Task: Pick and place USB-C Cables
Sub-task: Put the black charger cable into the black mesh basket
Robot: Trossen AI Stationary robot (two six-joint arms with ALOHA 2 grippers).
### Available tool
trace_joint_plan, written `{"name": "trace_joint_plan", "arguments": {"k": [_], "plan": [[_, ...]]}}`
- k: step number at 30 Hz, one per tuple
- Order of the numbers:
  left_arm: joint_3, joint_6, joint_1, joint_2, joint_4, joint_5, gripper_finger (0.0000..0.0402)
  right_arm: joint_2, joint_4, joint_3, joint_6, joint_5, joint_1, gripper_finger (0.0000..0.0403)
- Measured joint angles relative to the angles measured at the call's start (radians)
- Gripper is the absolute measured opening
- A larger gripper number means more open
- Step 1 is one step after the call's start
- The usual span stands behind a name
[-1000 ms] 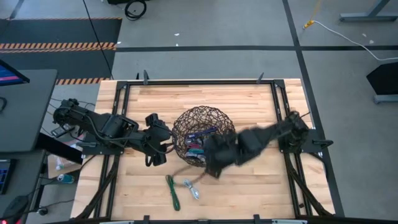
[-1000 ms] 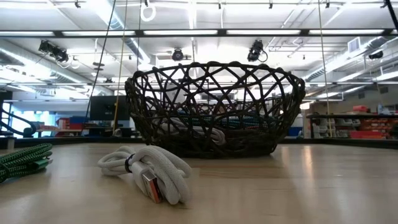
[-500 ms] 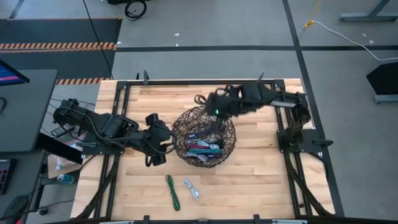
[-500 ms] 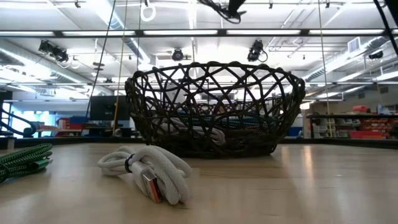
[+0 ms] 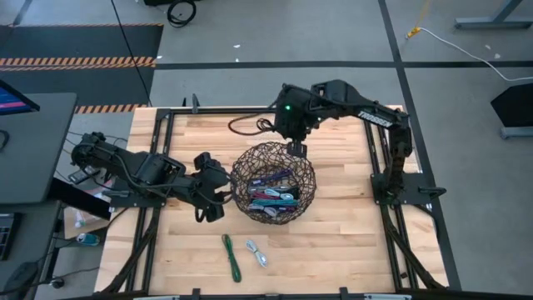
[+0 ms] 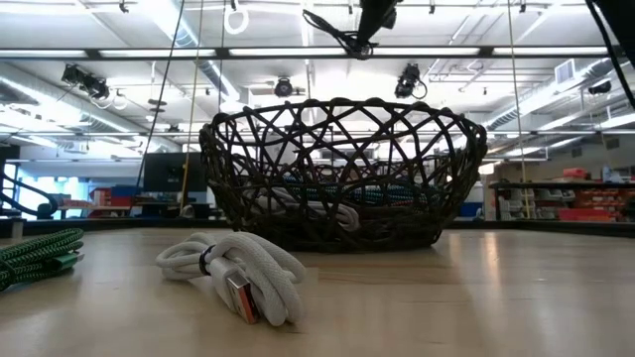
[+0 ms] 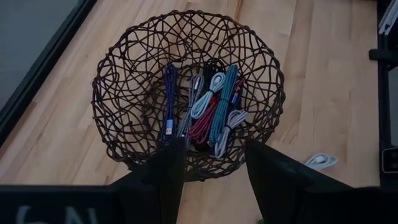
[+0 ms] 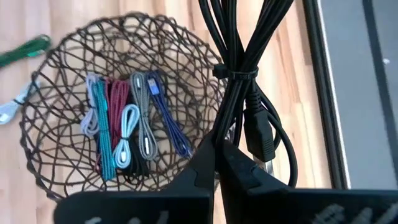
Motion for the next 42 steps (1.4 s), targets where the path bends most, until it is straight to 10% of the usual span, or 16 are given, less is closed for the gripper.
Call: {"name": "trace_joint_plan", "arguments": {"k": [25,42], "plan": [[0.0,-0.017,0.0,0.0,0.0,0.0,0.0172,0.001,0.425,-0.711,-0.023,-0.351,0.052,0.0008],[0.0,-0.022,0.0,0.0,0.0,0.0,0.0172,0.001,0.596,-0.805,0.012,-0.368,0.067,0.0041]]}}
